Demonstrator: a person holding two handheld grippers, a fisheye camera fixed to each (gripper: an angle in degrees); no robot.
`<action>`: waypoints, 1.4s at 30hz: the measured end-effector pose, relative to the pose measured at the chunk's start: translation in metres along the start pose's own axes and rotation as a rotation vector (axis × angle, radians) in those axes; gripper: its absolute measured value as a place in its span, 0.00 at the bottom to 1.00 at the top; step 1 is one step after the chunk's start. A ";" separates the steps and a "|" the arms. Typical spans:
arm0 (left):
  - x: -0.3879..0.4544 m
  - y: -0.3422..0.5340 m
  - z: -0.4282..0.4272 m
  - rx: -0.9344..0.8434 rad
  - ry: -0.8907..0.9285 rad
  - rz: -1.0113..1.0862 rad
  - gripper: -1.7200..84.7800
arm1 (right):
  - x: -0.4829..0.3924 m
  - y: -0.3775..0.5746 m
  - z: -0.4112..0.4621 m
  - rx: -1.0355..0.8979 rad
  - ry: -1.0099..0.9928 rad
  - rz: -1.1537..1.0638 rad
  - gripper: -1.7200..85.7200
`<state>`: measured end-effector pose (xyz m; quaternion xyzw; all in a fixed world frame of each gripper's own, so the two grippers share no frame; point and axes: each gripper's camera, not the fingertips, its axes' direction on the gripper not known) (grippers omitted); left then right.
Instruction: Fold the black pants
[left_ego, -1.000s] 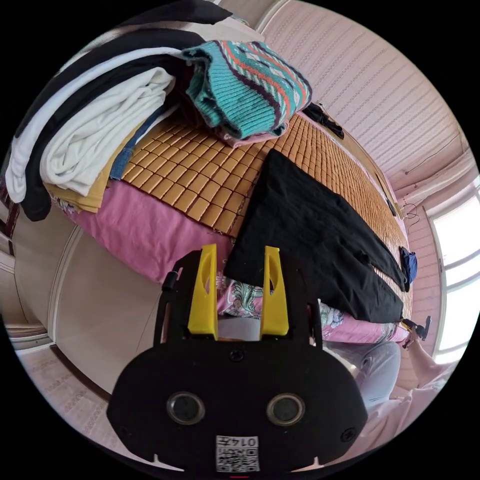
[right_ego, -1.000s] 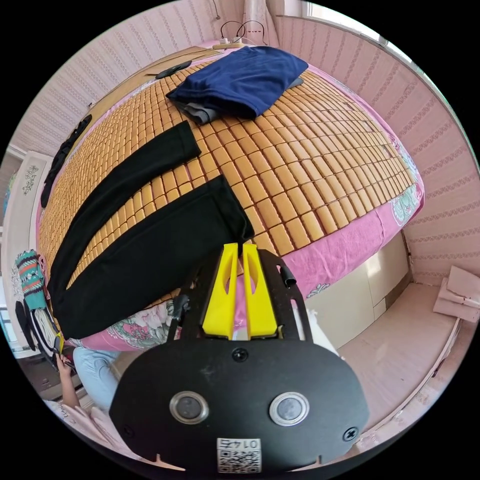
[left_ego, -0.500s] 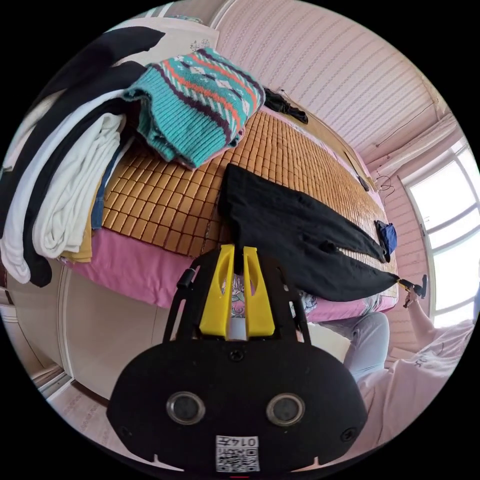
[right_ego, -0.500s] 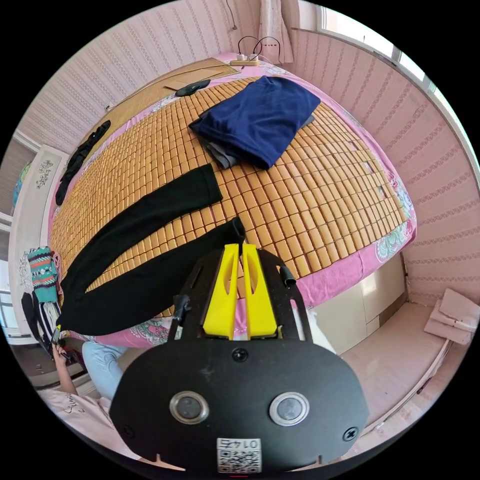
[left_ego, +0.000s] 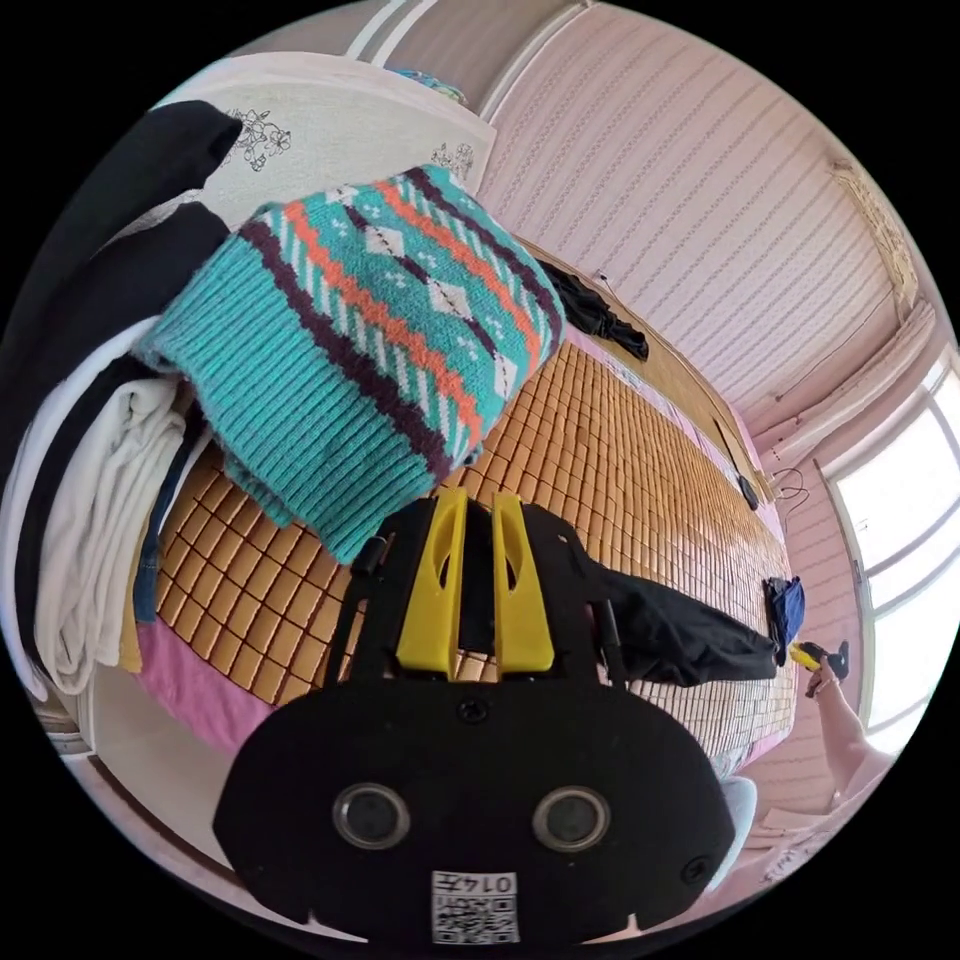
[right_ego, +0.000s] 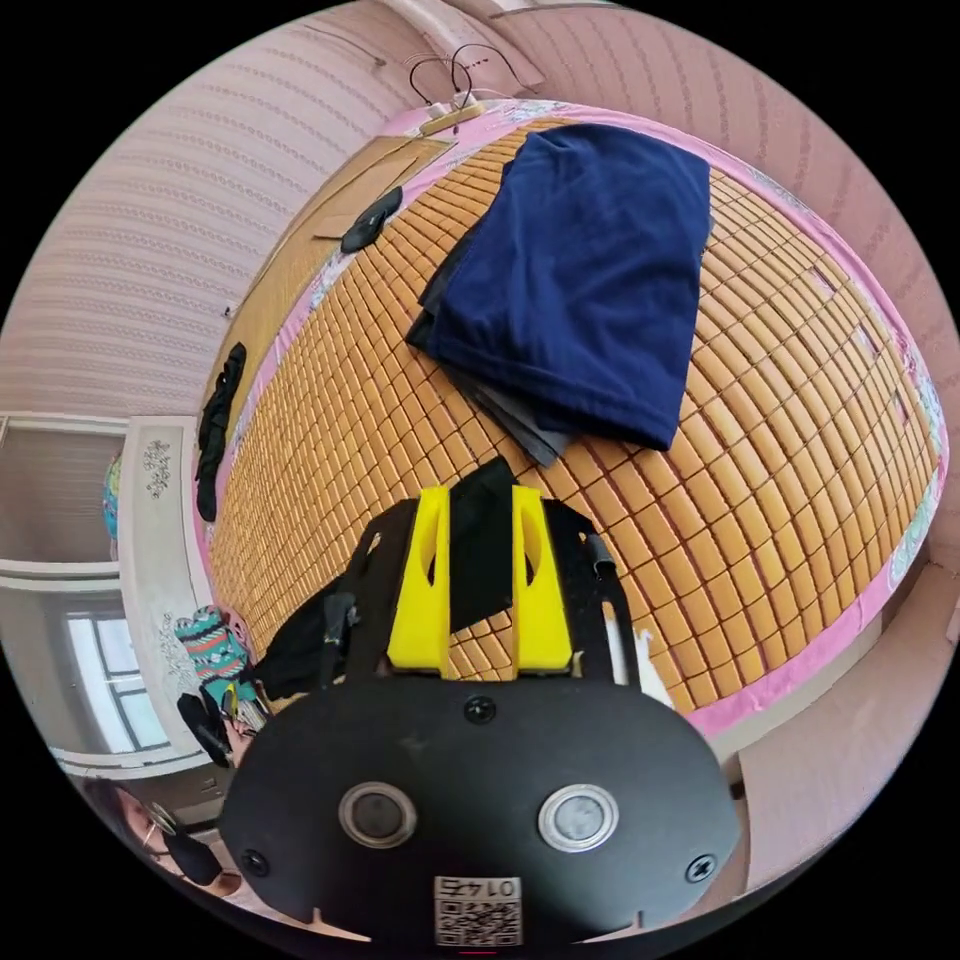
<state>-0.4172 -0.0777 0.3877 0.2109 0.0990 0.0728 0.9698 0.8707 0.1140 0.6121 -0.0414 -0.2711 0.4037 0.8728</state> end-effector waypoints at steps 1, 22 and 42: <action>0.005 0.005 -0.004 0.012 -0.024 0.038 0.08 | 0.009 0.005 -0.002 0.040 -0.040 0.007 0.17; 0.076 0.046 0.062 -0.314 -0.211 0.239 0.08 | 0.014 0.081 0.056 0.048 0.118 -0.328 0.04; 0.228 0.099 -0.047 -0.215 -0.320 0.872 0.08 | -0.036 0.253 0.045 -0.055 0.289 -0.832 0.07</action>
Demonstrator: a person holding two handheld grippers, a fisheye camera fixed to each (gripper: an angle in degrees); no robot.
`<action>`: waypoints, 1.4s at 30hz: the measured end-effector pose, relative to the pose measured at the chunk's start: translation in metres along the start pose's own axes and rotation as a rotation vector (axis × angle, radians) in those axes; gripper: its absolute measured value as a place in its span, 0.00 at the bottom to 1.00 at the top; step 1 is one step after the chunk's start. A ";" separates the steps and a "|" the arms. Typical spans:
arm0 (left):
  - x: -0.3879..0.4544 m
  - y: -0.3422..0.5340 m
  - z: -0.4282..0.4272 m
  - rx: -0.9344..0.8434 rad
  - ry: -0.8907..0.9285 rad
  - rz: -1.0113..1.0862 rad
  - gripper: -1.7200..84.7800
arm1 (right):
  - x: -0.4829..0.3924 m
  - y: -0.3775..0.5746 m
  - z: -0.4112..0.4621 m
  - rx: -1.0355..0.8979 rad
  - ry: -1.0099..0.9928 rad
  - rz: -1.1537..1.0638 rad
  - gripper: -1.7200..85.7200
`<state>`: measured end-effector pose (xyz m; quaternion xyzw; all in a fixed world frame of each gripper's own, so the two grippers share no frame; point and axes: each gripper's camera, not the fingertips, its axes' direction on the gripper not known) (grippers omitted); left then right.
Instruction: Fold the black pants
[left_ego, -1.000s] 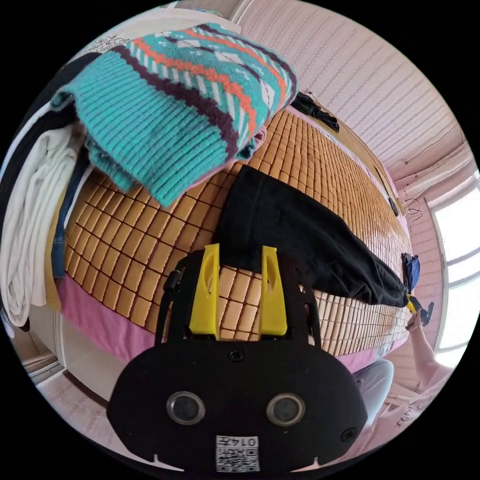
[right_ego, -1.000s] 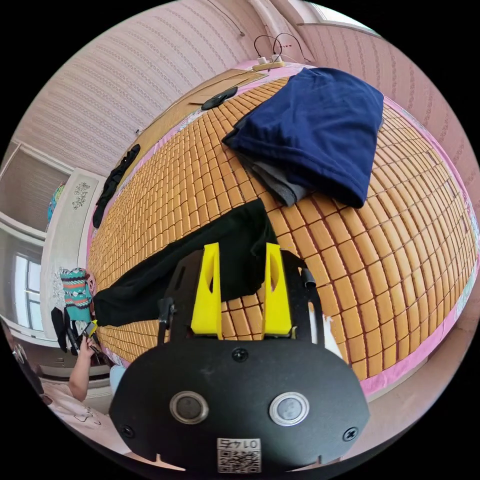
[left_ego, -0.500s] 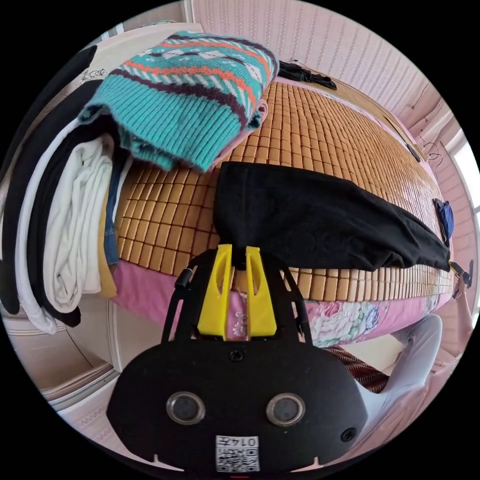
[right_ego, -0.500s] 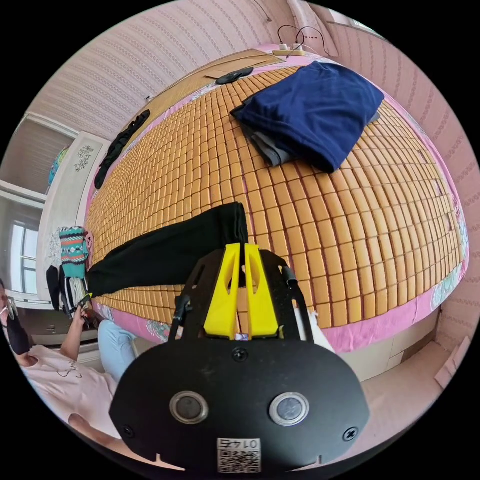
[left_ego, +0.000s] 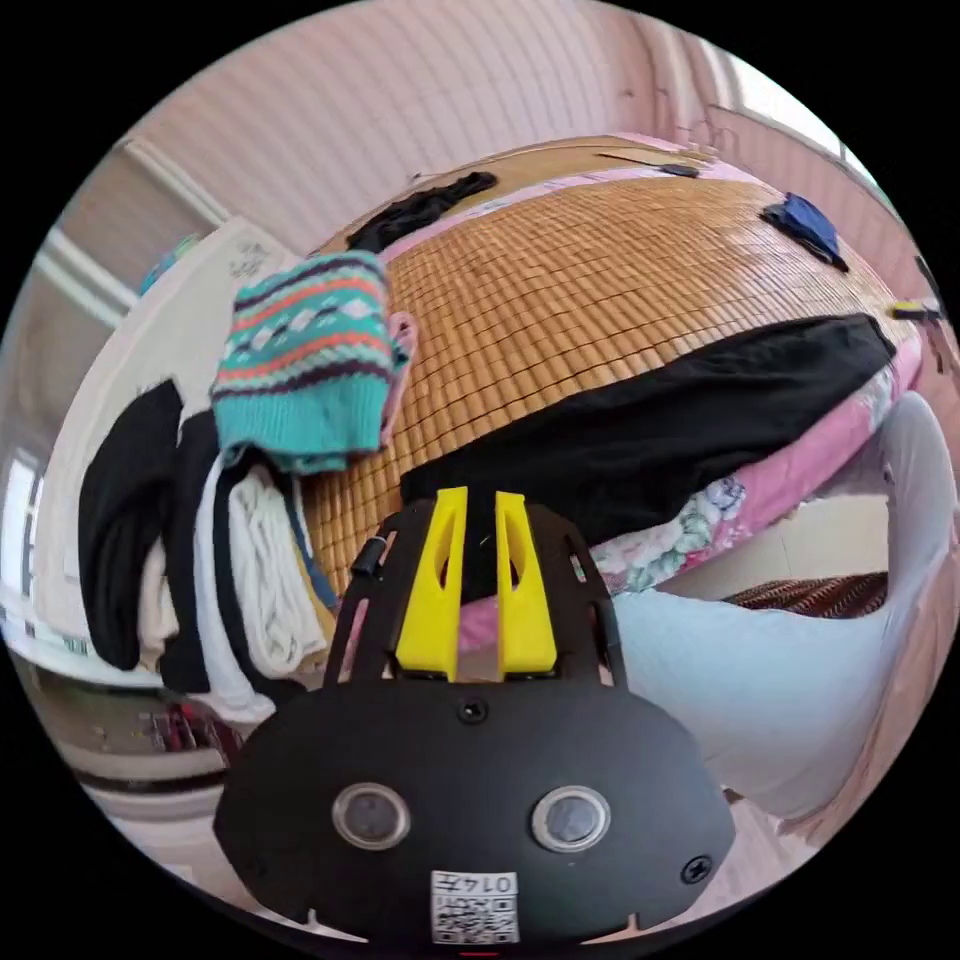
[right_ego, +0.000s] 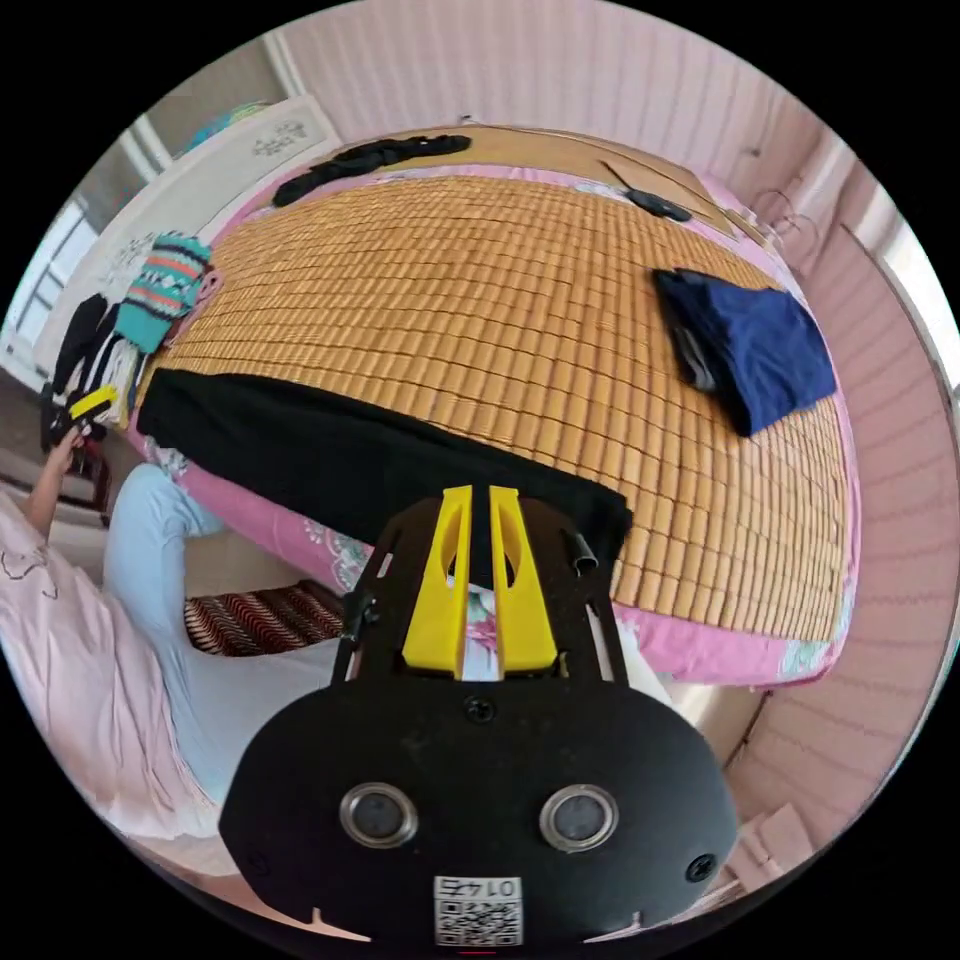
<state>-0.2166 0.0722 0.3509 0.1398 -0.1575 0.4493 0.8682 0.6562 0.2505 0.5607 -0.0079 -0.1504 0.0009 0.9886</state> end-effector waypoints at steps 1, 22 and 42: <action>0.029 -0.030 0.000 0.063 0.101 0.068 0.07 | -0.035 -0.018 0.007 0.023 -0.071 -0.124 0.08; 0.180 -0.218 0.063 0.084 0.422 0.339 0.01 | -0.184 -0.102 0.083 -0.059 -0.159 -0.381 0.03; 0.196 -0.203 0.099 0.004 0.466 0.227 0.01 | 0.020 0.045 0.070 0.119 0.033 0.645 0.14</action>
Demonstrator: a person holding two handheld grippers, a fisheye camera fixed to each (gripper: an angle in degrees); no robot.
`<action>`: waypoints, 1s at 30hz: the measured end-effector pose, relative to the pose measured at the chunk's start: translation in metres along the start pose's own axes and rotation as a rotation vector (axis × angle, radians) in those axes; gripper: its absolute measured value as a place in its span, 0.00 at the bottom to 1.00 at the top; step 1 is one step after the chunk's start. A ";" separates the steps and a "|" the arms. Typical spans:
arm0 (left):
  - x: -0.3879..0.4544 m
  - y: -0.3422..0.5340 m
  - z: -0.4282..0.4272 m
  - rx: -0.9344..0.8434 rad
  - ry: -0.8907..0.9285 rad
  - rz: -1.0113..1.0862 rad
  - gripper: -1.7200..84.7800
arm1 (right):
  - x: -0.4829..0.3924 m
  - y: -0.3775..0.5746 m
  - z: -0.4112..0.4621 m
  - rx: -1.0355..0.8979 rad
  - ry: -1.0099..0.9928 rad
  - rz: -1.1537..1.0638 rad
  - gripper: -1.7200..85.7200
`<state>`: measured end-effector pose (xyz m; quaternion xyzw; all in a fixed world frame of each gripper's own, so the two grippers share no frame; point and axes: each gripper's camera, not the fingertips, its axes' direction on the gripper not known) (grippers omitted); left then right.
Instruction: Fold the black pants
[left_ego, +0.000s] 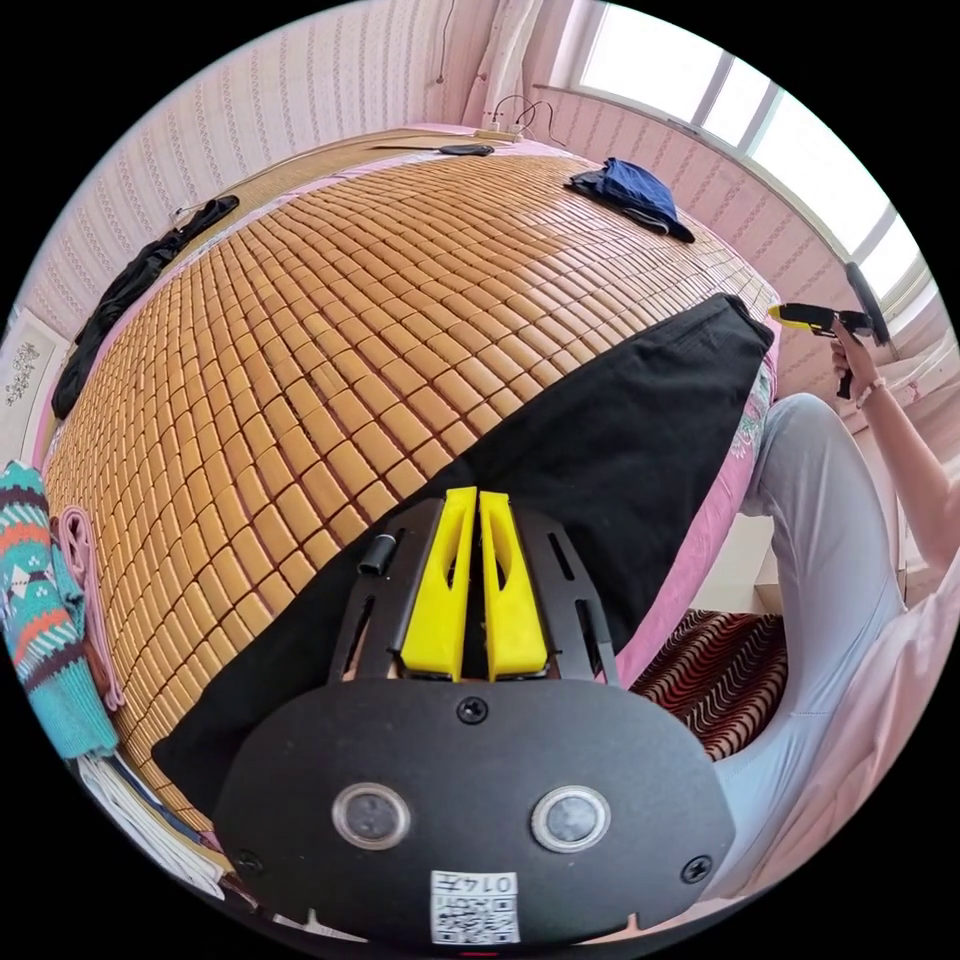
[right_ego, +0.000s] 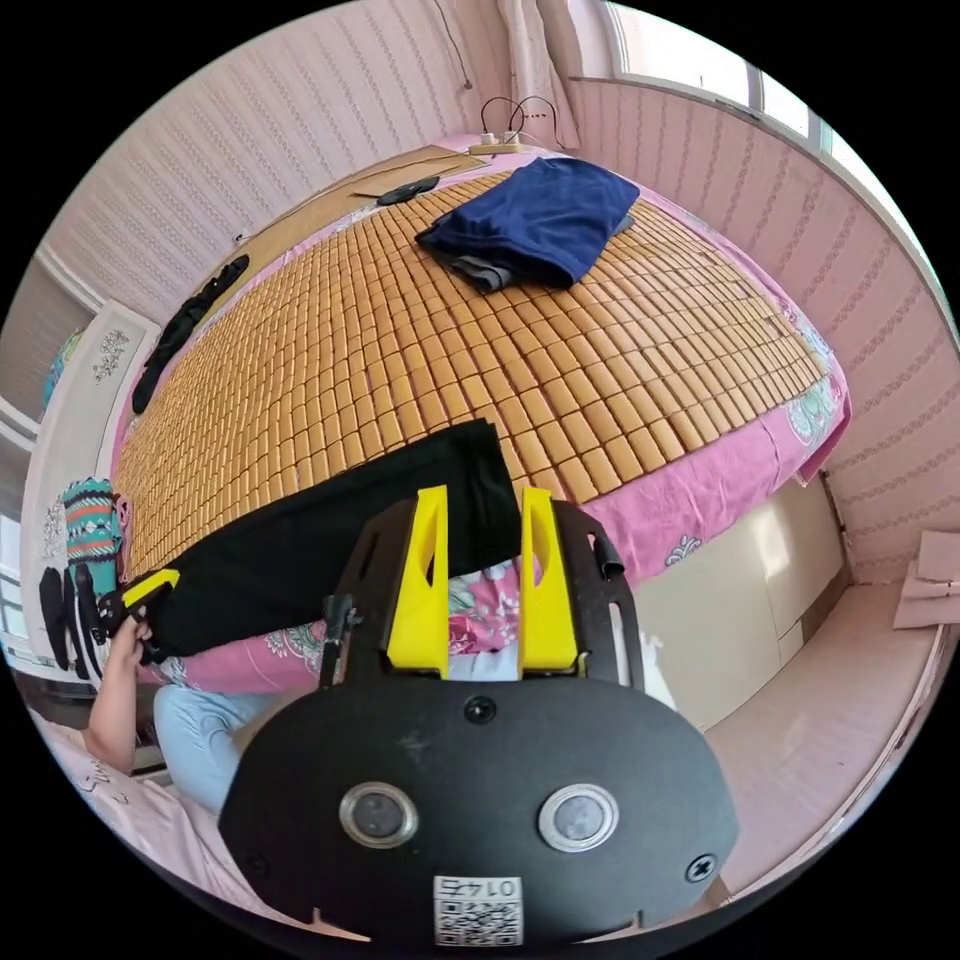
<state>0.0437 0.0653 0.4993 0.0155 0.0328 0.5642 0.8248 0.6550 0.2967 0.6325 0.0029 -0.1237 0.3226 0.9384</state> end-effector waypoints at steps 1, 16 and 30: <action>0.004 0.001 -0.001 -0.007 -0.014 0.006 0.01 | -0.005 -0.009 0.003 0.018 0.028 -0.020 0.14; 0.031 0.032 -0.062 0.125 -0.092 0.026 0.01 | -0.017 -0.037 0.011 0.102 -0.077 -0.020 0.02; 0.057 0.062 -0.060 0.152 -0.166 -0.078 0.01 | -0.054 -0.003 0.049 -0.084 0.086 -0.224 0.02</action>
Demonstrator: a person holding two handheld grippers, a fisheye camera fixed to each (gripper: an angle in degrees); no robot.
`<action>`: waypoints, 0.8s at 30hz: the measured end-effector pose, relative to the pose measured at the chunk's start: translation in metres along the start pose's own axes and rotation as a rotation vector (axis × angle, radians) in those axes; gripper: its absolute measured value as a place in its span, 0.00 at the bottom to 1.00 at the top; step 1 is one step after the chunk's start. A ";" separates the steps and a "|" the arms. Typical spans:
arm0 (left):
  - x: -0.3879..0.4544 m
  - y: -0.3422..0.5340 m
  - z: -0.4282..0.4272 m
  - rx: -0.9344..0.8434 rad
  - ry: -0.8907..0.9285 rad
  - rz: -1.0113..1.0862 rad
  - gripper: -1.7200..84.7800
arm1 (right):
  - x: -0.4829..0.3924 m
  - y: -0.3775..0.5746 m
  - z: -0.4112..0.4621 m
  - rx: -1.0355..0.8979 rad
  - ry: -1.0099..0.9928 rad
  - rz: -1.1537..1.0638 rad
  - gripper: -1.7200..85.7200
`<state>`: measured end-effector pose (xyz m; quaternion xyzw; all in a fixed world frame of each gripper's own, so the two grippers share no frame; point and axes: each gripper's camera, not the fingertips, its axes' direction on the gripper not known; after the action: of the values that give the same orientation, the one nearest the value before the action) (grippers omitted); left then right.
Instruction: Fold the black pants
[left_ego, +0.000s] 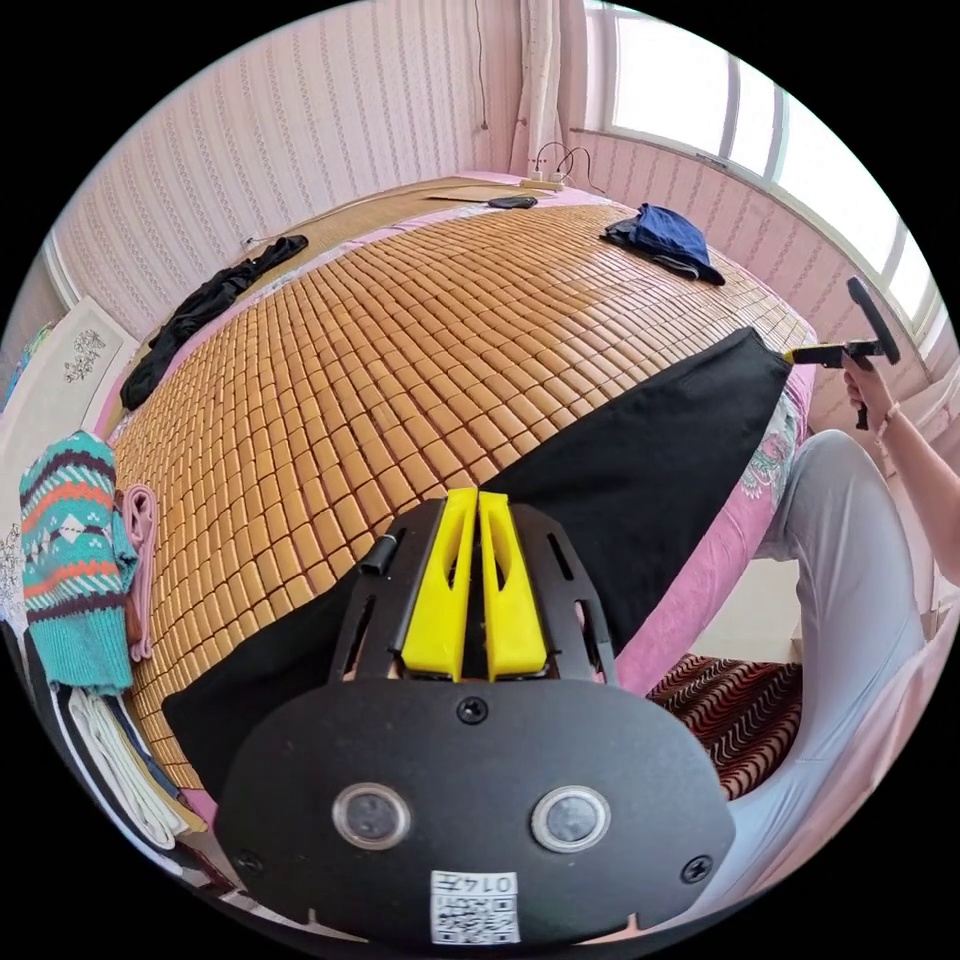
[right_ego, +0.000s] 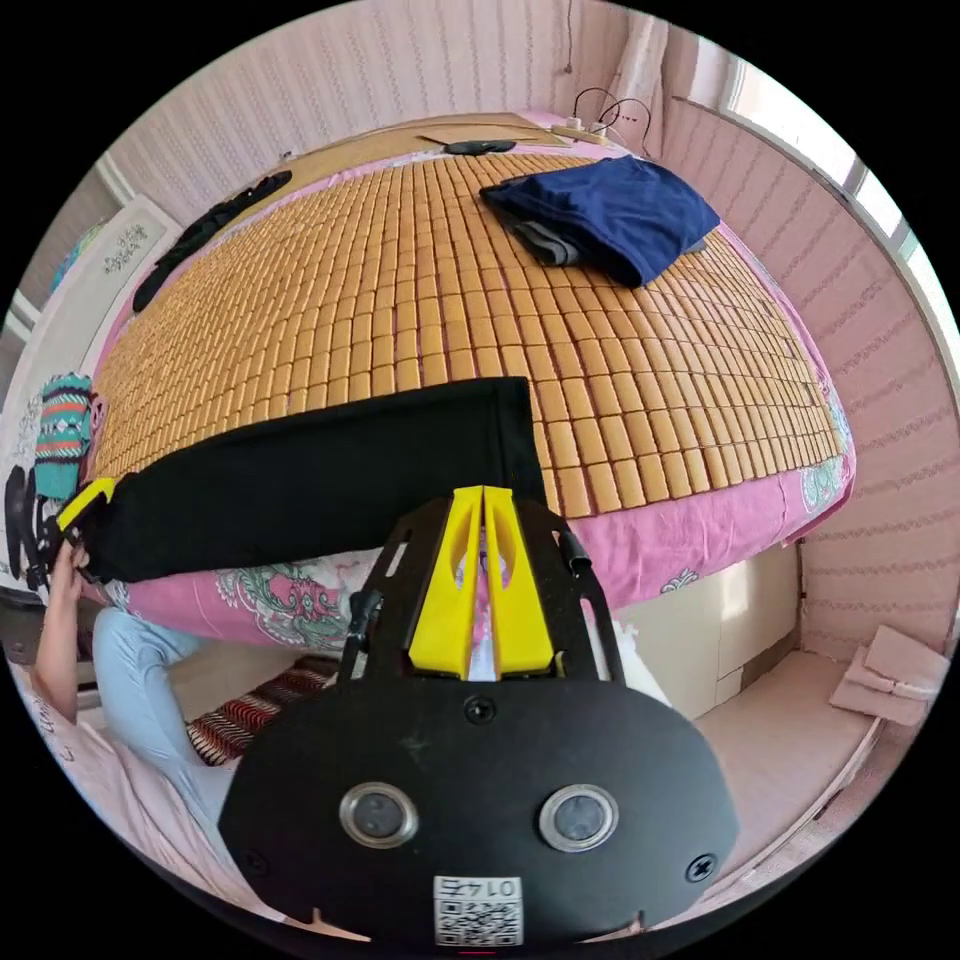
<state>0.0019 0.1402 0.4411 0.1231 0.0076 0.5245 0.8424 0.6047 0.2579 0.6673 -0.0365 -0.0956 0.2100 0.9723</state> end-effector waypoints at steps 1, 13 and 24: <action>0.006 0.003 -0.010 0.025 0.010 0.007 0.01 | -0.003 0.000 0.013 -0.030 0.052 -0.017 0.02; 0.052 0.080 -0.041 0.057 0.156 -0.113 0.01 | -0.089 -0.036 -0.008 -0.020 -0.081 -0.307 0.02; 0.100 0.085 0.012 -0.047 0.110 -0.041 0.01 | -0.354 -0.051 0.072 -0.206 -0.094 -0.911 0.02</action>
<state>-0.0265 0.2626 0.4823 0.0743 0.0439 0.5133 0.8539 0.2942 0.0670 0.6827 -0.0776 -0.1660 -0.2473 0.9515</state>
